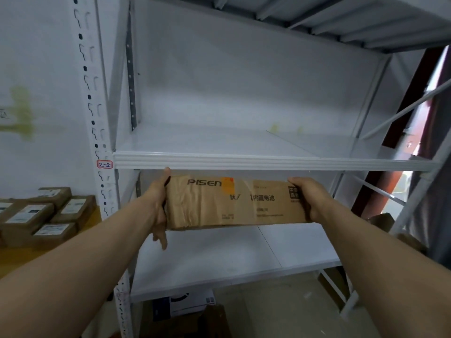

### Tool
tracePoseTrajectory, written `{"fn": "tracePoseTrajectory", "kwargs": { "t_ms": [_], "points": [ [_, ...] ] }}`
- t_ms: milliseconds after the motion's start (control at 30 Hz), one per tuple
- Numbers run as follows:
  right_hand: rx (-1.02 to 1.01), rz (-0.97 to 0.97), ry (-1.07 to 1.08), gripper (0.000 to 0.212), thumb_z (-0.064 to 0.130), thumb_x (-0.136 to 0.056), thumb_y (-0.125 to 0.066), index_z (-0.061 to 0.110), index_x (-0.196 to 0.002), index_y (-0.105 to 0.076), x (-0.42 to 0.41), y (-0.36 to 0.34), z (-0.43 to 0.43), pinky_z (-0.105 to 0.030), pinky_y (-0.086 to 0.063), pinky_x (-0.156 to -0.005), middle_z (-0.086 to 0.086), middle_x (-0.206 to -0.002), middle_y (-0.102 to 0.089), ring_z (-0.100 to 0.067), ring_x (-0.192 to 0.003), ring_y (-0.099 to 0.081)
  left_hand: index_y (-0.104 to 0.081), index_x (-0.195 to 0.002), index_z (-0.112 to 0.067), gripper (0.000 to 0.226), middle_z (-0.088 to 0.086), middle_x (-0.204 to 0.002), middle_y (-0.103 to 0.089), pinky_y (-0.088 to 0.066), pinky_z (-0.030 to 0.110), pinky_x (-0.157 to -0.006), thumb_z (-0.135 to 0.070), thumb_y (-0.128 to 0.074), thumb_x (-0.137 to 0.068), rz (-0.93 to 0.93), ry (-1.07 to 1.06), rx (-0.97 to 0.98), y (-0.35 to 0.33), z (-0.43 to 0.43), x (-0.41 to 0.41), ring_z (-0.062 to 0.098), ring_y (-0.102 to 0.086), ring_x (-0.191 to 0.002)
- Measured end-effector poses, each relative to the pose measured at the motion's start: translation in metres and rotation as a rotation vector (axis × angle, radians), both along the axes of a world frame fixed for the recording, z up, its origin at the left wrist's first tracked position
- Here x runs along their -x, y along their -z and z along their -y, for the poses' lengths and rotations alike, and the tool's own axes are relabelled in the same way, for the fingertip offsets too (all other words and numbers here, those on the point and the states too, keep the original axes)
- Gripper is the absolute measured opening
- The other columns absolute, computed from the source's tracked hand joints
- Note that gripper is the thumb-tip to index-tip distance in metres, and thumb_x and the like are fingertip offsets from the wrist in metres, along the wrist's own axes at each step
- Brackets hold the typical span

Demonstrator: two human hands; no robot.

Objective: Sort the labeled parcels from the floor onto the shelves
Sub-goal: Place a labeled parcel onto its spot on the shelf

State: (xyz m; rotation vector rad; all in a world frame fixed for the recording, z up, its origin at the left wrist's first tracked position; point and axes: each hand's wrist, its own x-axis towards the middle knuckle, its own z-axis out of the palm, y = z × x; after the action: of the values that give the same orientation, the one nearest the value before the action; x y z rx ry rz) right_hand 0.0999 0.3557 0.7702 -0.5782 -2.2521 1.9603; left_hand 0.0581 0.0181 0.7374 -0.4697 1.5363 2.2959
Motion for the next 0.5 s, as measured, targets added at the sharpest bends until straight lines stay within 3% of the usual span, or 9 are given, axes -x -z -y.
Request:
{"fn": "tracePoseTrajectory", "kwargs": {
  "t_ms": [67, 167, 233, 300, 400, 500],
  "points": [
    [0.015, -0.038, 0.008, 0.015, 0.029, -0.089, -0.058, 0.021, -0.076, -0.056, -0.002, 0.003, 0.000, -0.064, -0.055, -0.080, -0.009, -0.080, -0.064, -0.029, -0.079, -0.065, -0.062, -0.122, -0.007, 0.083, 0.022, -0.126, -0.061, -0.047, 0.069, -0.081, -0.076, -0.061, -0.075, 0.051, 0.075, 0.042, -0.007, 0.001, -0.006, 0.047, -0.059, -0.108],
    [0.057, -0.077, -0.007, 0.022, 0.025, -0.088, -0.053, 0.021, -0.066, -0.053, -0.008, 0.006, 0.000, -0.039, -0.057, -0.066, -0.005, -0.070, -0.059, -0.024, -0.063, -0.061, -0.068, -0.120, -0.011, 0.051, 0.016, -0.105, -0.073, -0.050, 0.050, -0.091, -0.043, -0.071, -0.082, -0.035, 0.145, 0.052, -0.016, 0.008, -0.010, 0.035, -0.067, -0.094],
    [0.120, -0.051, -0.008, 0.020, 0.028, -0.090, -0.052, 0.019, -0.073, -0.056, -0.013, 0.007, -0.003, -0.032, -0.048, -0.065, -0.007, -0.078, -0.061, -0.023, -0.065, -0.059, -0.067, -0.123, -0.006, 0.042, 0.017, -0.111, -0.073, -0.054, 0.049, -0.093, -0.021, -0.068, -0.083, -0.137, 0.144, 0.028, -0.024, 0.014, -0.011, 0.033, -0.071, -0.098],
    [0.051, 0.008, -0.043, 0.020, 0.039, -0.092, -0.055, 0.020, -0.088, -0.061, -0.014, 0.008, -0.006, -0.036, -0.048, -0.074, -0.011, -0.095, -0.064, -0.027, -0.082, -0.061, -0.065, -0.121, 0.000, 0.041, 0.021, -0.112, -0.072, -0.060, 0.050, -0.078, -0.008, -0.065, -0.081, -0.241, 0.194, 0.000, -0.032, 0.018, -0.015, 0.034, -0.074, -0.088],
    [-0.135, 0.018, -0.075, 0.043, 0.060, -0.090, -0.059, 0.025, -0.114, -0.061, -0.008, 0.006, -0.003, -0.048, -0.046, -0.099, -0.009, -0.126, -0.061, -0.030, -0.114, -0.058, -0.058, -0.127, 0.002, 0.083, 0.022, -0.100, -0.074, -0.062, 0.046, -0.061, 0.000, -0.085, -0.049, -0.364, 0.330, 0.050, -0.043, 0.027, -0.016, 0.035, -0.075, -0.078],
    [-0.311, -0.118, -0.066, 0.080, 0.068, -0.080, -0.067, 0.033, -0.146, -0.038, -0.003, -0.006, 0.006, -0.048, -0.032, -0.111, -0.005, -0.157, -0.034, -0.031, -0.142, -0.036, -0.051, -0.135, -0.006, 0.119, 0.023, -0.102, -0.074, -0.061, 0.043, -0.061, -0.003, -0.095, -0.024, -0.449, 0.482, 0.147, -0.053, 0.034, -0.010, 0.038, -0.074, -0.081]
  ]
}}
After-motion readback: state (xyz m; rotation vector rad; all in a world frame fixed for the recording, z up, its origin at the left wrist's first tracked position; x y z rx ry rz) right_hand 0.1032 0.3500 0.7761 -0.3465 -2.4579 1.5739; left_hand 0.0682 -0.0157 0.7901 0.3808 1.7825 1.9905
